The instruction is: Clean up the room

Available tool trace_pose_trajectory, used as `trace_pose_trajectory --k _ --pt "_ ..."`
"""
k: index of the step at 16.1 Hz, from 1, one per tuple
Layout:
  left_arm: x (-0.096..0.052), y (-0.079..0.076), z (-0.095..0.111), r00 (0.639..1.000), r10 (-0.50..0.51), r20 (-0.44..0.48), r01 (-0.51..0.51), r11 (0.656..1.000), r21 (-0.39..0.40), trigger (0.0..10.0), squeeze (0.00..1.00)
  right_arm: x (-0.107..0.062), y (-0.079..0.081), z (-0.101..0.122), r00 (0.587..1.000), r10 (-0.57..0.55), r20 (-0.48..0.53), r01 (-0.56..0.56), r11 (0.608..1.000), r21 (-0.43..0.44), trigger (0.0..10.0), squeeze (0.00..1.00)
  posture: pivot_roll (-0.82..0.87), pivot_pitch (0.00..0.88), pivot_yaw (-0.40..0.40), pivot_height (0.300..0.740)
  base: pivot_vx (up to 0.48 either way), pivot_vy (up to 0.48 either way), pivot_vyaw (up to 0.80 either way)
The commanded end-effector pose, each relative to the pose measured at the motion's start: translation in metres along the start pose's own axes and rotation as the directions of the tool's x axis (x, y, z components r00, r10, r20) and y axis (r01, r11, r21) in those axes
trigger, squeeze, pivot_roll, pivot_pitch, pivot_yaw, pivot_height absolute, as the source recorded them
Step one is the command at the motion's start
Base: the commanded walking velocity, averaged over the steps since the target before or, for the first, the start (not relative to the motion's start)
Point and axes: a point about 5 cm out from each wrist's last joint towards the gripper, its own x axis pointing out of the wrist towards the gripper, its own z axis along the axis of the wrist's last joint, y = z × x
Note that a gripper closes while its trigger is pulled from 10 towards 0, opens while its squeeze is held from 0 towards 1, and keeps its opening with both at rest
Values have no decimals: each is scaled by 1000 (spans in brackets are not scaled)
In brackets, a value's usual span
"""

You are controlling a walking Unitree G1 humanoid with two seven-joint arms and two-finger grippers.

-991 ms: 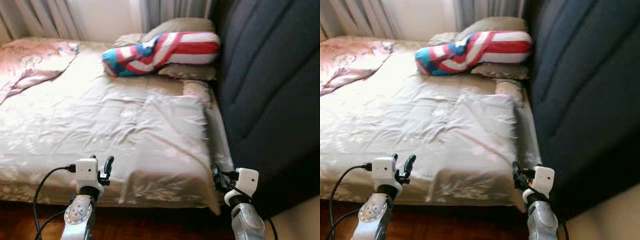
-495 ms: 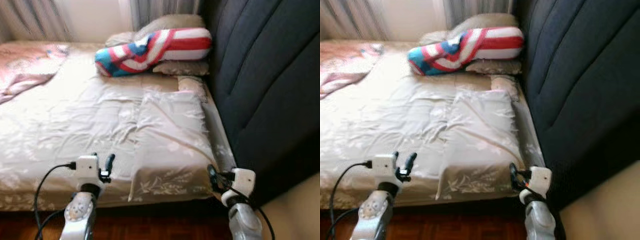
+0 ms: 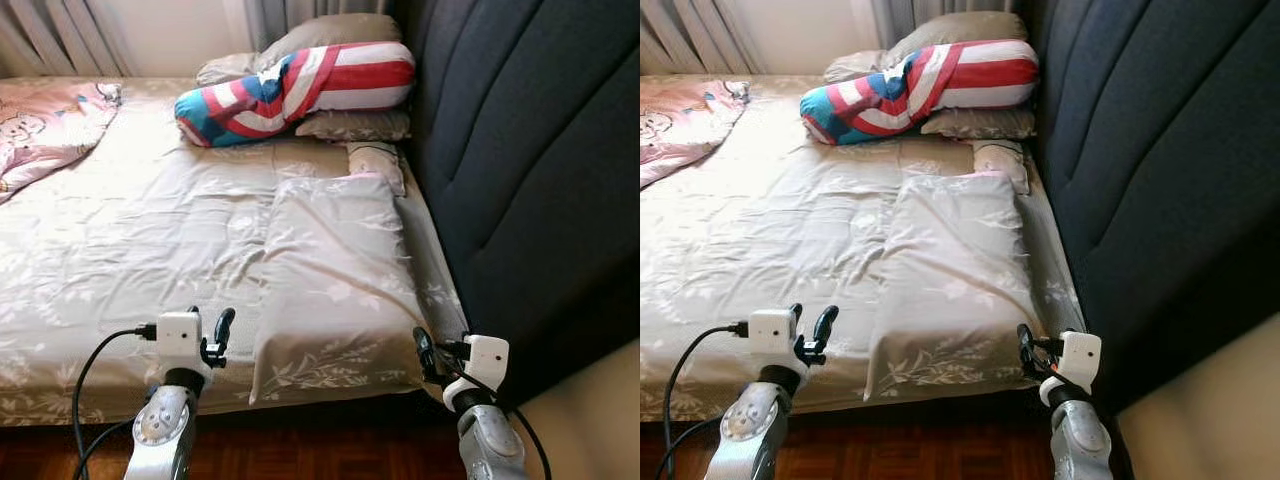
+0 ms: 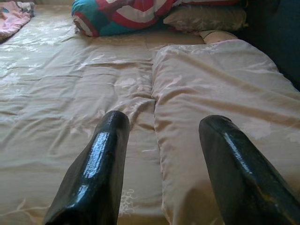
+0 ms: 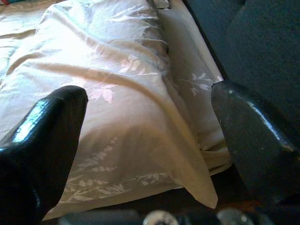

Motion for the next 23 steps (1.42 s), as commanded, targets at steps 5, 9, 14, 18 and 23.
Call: trace_pose_trajectory --k 5,9,14,18,23 --pt "-3 1 -1 1000 18 -16 -18 1000 -14 10000 0 2 -1 2 1000 13 -5 -13 1000 -1 10000 0 47 79 -53 740 0 0 0" --pt "-2 1 -1 1000 12 -15 -13 1000 -11 10000 0 3 2 3 1000 29 -5 -29 1000 -11 10000 0 45 73 -52 740 0 0 0" --pt "-1 3 1 1000 16 -13 -16 1000 -8 10000 0 3 2 2 1000 30 -9 -30 1000 -8 10000 0 48 62 -52 740 0 0 0" --pt "-1 3 2 1000 14 -11 -14 1000 -9 10000 0 4 3 3 1000 30 -7 -30 1000 -8 10000 0 44 77 -55 740 0 0 0" --pt "-2 4 1 1000 19 -12 -19 1000 -11 10000 0 3 3 3 1000 29 -3 -29 1000 -9 10000 0 43 89 -56 740 0 0 0"
